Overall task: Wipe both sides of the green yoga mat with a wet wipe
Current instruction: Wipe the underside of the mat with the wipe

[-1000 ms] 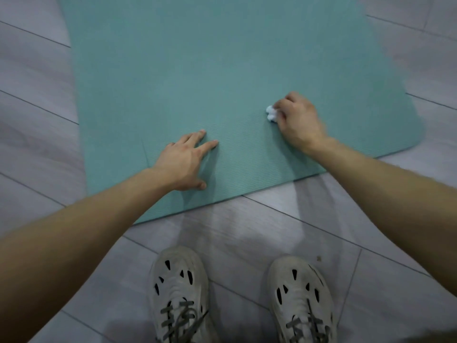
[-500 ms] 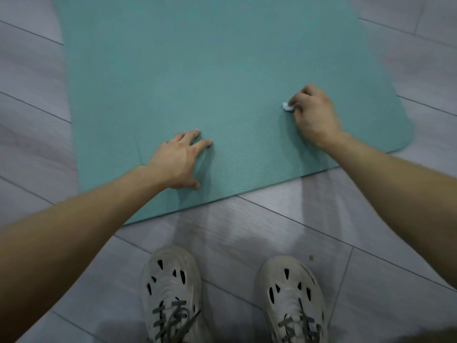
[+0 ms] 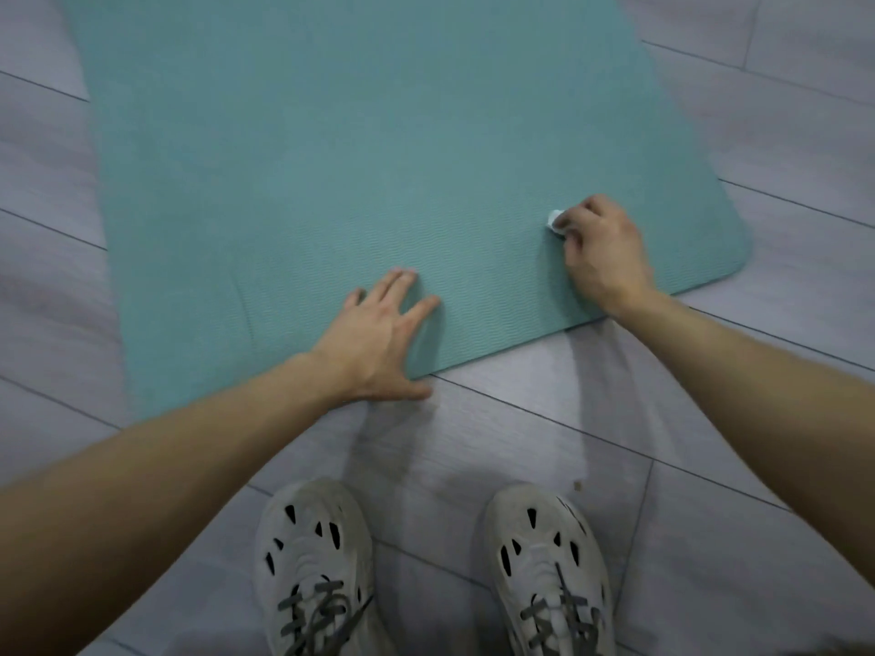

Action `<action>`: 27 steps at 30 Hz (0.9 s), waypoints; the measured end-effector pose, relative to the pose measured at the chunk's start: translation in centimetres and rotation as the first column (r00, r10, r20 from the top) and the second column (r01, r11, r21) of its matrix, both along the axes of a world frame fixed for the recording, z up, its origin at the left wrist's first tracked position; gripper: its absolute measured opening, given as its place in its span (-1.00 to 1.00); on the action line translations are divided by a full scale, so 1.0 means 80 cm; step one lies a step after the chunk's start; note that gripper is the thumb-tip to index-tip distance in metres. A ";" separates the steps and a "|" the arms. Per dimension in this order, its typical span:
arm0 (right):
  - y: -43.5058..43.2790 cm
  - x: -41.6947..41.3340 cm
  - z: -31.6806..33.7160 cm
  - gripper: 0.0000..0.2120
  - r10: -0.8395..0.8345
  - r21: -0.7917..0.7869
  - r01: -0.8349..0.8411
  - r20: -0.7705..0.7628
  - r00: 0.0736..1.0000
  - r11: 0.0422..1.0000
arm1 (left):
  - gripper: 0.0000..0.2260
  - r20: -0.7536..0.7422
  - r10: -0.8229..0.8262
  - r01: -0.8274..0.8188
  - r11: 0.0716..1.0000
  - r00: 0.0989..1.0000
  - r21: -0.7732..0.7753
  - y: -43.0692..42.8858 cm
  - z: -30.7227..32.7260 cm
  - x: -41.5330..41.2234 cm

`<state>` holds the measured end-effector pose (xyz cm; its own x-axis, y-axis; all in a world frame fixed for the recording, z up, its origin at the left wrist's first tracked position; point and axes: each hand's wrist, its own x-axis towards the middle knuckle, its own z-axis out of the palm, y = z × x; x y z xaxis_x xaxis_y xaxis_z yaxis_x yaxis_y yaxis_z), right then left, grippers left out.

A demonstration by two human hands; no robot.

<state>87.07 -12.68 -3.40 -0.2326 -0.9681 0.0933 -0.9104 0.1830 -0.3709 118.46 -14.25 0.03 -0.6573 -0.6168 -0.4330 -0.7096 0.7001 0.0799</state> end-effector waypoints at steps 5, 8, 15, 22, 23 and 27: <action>0.031 0.087 -0.010 -0.75 0.122 -0.035 -0.118 0.159 0.980 0.992 | -0.22 -0.068 -0.134 0.128 0.988 0.989 -0.084 0.003 -0.004 -0.001; 0.062 0.152 -0.005 -0.73 0.447 -0.023 -0.453 0.213 0.869 0.891 | -0.20 -0.030 -0.129 0.126 0.988 0.991 -0.095 0.003 -0.004 0.006; 0.006 0.045 -0.003 -0.73 -0.073 -0.067 0.077 0.064 0.995 0.995 | -0.27 -0.028 -0.044 0.041 0.995 0.999 -0.096 -0.017 0.001 0.070; 0.072 0.212 -0.014 -0.75 0.584 -0.040 -0.588 0.183 0.791 0.808 | -0.22 -0.185 0.205 -0.199 0.979 0.961 0.049 -0.047 0.009 0.064; 0.073 0.218 -0.012 -0.75 0.678 -0.032 -0.683 0.159 0.717 0.730 | -0.27 -0.191 0.233 -0.230 0.972 0.954 0.041 -0.053 0.009 0.060; -0.008 0.121 -0.016 -0.69 0.443 -0.100 -0.437 0.052 0.895 0.894 | -0.24 -0.039 0.247 -0.246 0.969 0.968 0.025 -0.068 0.005 0.059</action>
